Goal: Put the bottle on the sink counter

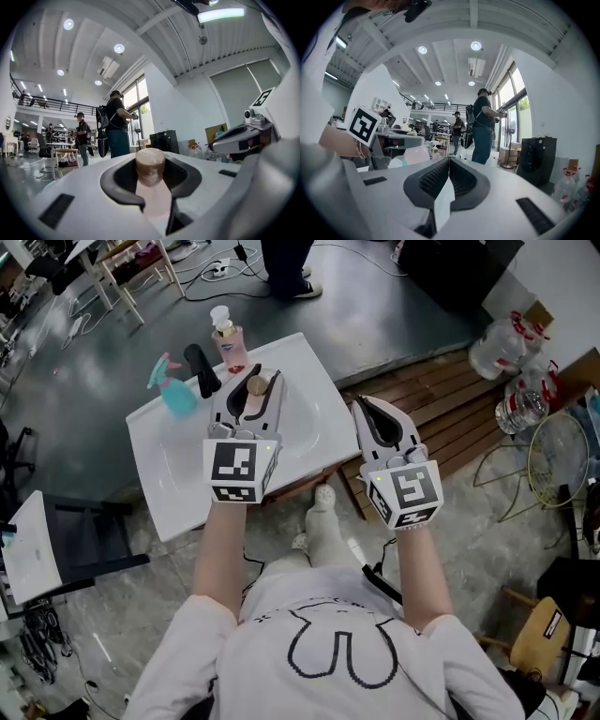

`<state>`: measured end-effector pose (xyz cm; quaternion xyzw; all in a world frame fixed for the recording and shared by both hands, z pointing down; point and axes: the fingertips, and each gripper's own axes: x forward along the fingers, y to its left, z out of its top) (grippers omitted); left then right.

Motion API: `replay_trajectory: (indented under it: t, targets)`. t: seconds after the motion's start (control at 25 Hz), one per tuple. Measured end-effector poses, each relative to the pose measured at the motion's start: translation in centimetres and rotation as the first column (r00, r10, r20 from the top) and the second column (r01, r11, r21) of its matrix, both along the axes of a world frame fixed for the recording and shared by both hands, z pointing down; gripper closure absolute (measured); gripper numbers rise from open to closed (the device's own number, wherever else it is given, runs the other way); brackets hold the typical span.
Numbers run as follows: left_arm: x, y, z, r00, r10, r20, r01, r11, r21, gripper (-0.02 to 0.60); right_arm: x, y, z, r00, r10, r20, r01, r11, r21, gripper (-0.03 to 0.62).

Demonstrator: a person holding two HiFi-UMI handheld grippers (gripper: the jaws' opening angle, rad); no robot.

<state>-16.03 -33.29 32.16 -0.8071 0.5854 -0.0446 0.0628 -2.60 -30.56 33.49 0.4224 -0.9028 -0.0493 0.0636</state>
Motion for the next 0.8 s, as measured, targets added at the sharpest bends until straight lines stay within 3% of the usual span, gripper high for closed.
replay_trajectory:
  t: [0.4, 0.8]
  targets:
    - [-0.3, -8.8, 6.0, 0.998, -0.049, -0.041, 0.043, 0.989, -0.144, 0.459, -0.6, -6.4, 2.9, 0.999, -0.042, -0.026, 0.040, 0.997, -0.066, 0.565]
    - [-0.1, -17.8, 10.2, 0.995, -0.094, -0.042, 0.082, 0.972, -0.219, 0.459, -0.4, -14.2, 6.4, 0.995, -0.085, -0.054, 0.076, 0.986, -0.147, 0.565]
